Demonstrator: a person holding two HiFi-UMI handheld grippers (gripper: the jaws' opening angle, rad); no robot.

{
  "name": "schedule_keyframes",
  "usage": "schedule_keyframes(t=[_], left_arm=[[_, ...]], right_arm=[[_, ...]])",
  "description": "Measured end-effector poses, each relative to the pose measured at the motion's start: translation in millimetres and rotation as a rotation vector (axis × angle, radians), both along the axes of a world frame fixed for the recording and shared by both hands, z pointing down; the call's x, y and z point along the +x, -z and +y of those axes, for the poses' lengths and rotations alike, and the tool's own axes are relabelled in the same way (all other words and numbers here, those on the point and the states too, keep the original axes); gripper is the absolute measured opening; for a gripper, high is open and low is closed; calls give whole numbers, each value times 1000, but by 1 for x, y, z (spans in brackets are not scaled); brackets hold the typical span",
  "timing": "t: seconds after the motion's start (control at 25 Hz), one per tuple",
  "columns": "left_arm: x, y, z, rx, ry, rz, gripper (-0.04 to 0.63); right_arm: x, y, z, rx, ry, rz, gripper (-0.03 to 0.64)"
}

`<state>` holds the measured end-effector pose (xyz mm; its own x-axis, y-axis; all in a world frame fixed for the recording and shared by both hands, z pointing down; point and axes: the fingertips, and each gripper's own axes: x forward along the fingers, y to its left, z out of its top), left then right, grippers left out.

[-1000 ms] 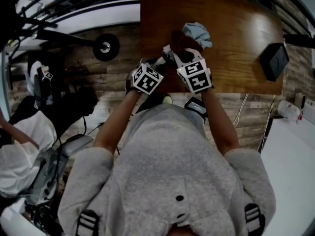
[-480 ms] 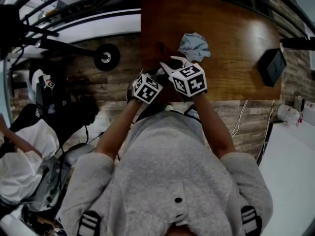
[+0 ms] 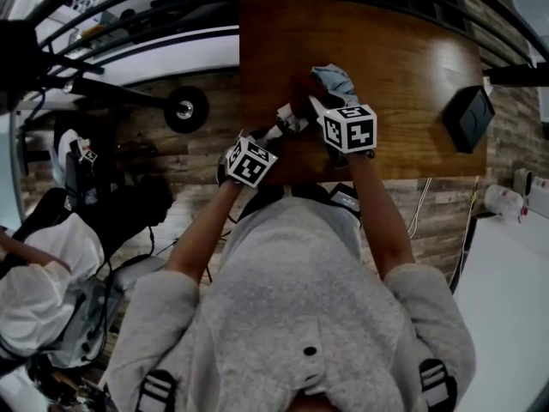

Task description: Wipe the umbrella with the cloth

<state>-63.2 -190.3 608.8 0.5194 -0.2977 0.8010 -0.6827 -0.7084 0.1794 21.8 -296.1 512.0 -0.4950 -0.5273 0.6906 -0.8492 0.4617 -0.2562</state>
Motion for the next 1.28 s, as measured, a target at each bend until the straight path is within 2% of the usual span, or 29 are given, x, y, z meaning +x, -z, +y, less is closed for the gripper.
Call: schedule_keyframes(t=[0.32, 0.52, 0.8, 0.88, 1.0, 1.28], left_arm=[[0, -1, 1, -37, 46, -28, 152], [10, -3, 10, -53, 44, -24, 153], [9, -4, 3, -47, 63, -30, 153], [11, -4, 4, -53, 65, -25, 153], [10, -4, 5, -53, 70, -25, 153], [9, -3, 6, -52, 71, -23, 153]], right_arm=[[86, -1, -19, 20, -84, 70, 71], [162, -5, -19, 32, -176, 148, 72], [214, 13, -29, 168, -229, 288, 71], [217, 21, -28, 205, -242, 305, 71], [202, 25, -24, 238, -205, 330, 71], [128, 6, 2, 211, -48, 285, 71]])
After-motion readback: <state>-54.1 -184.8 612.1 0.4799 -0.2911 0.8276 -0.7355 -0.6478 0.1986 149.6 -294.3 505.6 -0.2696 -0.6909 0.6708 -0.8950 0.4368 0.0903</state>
